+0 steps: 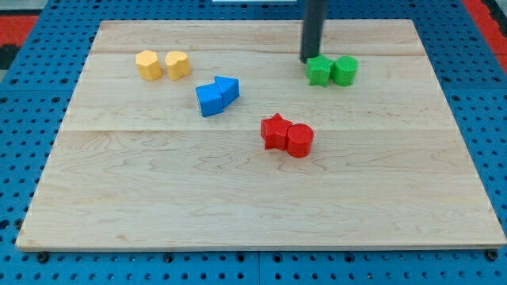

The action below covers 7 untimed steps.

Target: Move the green circle at the bottom center of the board

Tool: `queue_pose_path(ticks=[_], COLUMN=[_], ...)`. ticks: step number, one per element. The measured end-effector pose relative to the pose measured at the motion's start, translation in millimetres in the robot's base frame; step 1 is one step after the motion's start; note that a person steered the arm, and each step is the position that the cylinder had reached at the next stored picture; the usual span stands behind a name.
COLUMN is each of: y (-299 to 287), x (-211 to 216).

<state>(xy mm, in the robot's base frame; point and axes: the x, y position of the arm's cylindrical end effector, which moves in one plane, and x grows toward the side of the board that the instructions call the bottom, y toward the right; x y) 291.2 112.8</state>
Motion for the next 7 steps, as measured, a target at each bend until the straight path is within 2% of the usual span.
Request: queue_pose_path(ticks=[1, 2, 3, 5, 6, 7], y=[44.8, 49.5, 14.7, 45.5, 40.8, 30.5], x=[-0.3, 27.4, 85.7, 90.7, 172.6, 222.6])
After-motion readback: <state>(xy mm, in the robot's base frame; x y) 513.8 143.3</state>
